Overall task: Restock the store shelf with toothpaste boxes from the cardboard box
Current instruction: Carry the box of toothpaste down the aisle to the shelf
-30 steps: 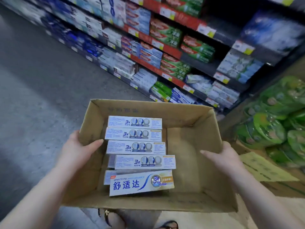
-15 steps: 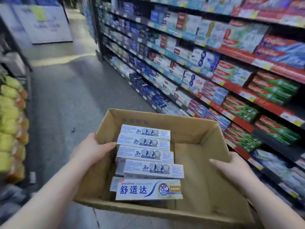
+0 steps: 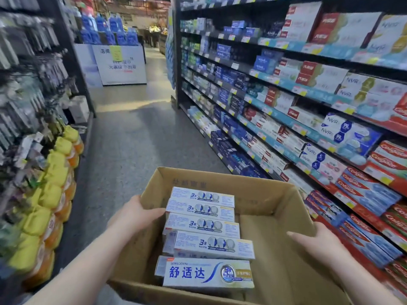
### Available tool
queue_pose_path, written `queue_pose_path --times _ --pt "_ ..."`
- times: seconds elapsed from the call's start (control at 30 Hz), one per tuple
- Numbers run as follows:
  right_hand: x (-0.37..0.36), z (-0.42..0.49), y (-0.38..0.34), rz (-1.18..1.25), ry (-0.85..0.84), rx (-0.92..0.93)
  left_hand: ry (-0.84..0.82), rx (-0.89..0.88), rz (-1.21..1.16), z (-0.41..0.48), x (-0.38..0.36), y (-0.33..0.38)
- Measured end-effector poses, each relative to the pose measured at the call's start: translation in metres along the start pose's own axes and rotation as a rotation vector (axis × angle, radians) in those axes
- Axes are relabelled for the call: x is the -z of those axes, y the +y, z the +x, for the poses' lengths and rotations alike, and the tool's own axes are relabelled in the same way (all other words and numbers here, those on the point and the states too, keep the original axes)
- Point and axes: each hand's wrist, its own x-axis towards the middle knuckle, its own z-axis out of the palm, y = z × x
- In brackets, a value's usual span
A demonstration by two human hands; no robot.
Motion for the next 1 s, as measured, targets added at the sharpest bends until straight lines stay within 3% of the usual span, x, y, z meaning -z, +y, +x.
queue_pose_path --times 0.47,1.0 --pt "-0.08 0.187 -0.222 -0.089 -0.025 0.069 0.086 0.05 -0.062 0.262 0.085 0.035" --pt "-0.192 0.325 -0.425 -0.024 0.074 -0.091 -0.051 -0.092 0.037 0.573 0.177 0.083"
